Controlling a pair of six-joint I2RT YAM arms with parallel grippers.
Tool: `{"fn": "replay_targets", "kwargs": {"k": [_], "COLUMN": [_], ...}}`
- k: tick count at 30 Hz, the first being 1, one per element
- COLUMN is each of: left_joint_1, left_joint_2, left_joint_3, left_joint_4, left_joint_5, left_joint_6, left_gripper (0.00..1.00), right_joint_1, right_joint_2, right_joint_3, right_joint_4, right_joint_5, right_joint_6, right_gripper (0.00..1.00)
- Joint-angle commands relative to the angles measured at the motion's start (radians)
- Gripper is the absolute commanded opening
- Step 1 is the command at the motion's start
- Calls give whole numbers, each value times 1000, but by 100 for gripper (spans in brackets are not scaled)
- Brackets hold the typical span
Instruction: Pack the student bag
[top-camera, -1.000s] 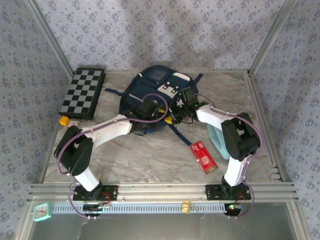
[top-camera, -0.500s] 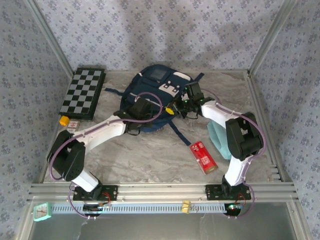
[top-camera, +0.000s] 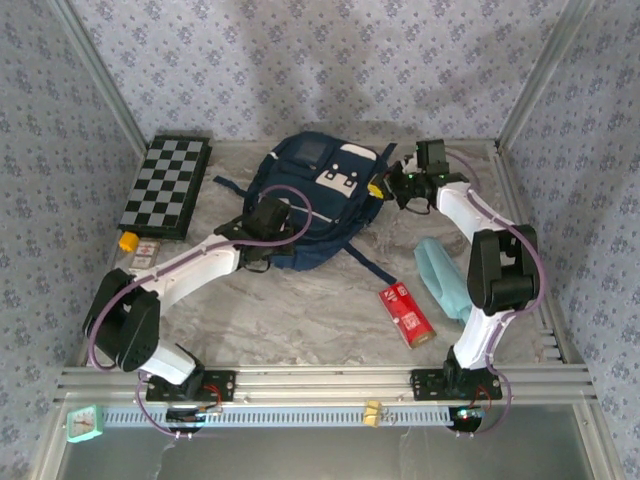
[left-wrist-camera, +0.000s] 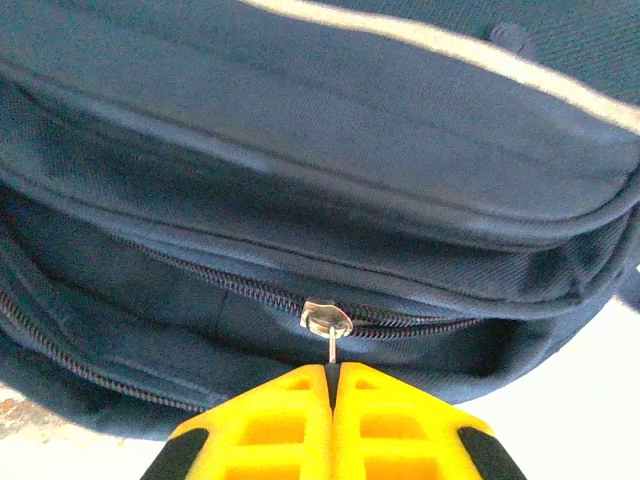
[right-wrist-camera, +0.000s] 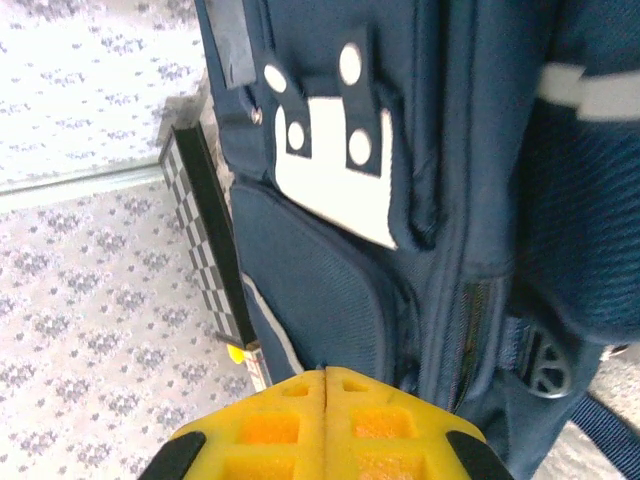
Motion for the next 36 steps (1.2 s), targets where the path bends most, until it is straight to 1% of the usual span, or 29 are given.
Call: {"fn": "replay_targets", "kwargs": {"k": [1, 2, 4, 6, 8, 10, 12, 16, 19, 22, 24, 27, 28, 29, 30, 31, 32, 34, 35, 36], "left_joint_1": [-11, -11, -7, 2, 8, 9, 10, 14, 14, 15, 16, 15, 14, 11, 4, -6, -18, -42, -58, -73], "left_joint_2": [24, 35, 45, 40, 20, 2, -4, 4, 3, 5, 9, 12, 12, 11, 9, 10, 11, 17, 25, 39], "left_joint_3": [89, 104, 112, 94, 71, 51, 42, 35, 22, 10, 9, 8, 9, 15, 21, 24, 29, 40, 47, 57], "left_joint_4": [-26, -55, -92, -91, -76, -53, -42, -38, -18, -2, -1, -3, -4, -2, 2, 7, 10, 18, 17, 14], "left_joint_5": [23, 0, -39, -36, -29, -10, -2, 7, 19, 29, 28, 26, 30, 41, 49, 52, 51, 55, 55, 50], "left_joint_6": [38, 41, 37, 31, 24, 30, 34, 28, 20, 13, 12, 8, 5, 1, 1, 0, -5, -15, -17, -13], "left_gripper": [0, 0, 0, 0, 0, 0, 0, 0, 0, 0, 0, 0, 0, 0, 0, 0, 0, 0, 0, 0], "right_joint_1": [35, 64, 134, 209, 263, 317, 361, 399, 406, 404, 402, 404, 403, 400, 388, 375, 364, 343, 327, 311], "right_joint_2": [-41, -54, -83, -100, -109, -118, -103, -46, -25, -13, -22, -54, -58, -51, -37, -21, -4, 31, 48, 62], "right_joint_3": [-30, -54, -94, -136, -200, -254, -271, -232, -228, -211, -204, -184, -184, -183, -184, -183, -187, -193, -206, -219], "right_joint_4": [-32, -35, -48, -13, 38, 106, 173, 210, 305, 323, 317, 200, 170, 129, 109, 113, 110, 74, 92, 120], "right_joint_5": [-27, -15, 37, 76, 113, 159, 192, 254, 275, 299, 313, 392, 419, 440, 438, 429, 431, 445, 438, 433], "right_joint_6": [-4, 0, 1, 41, 105, 173, 219, 255, 277, 270, 259, 215, 204, 196, 195, 189, 173, 148, 138, 120], "right_gripper": [0, 5, 20, 39, 53, 62, 67, 68, 68, 64, 62, 63, 62, 57, 51, 48, 46, 46, 45, 38]}}
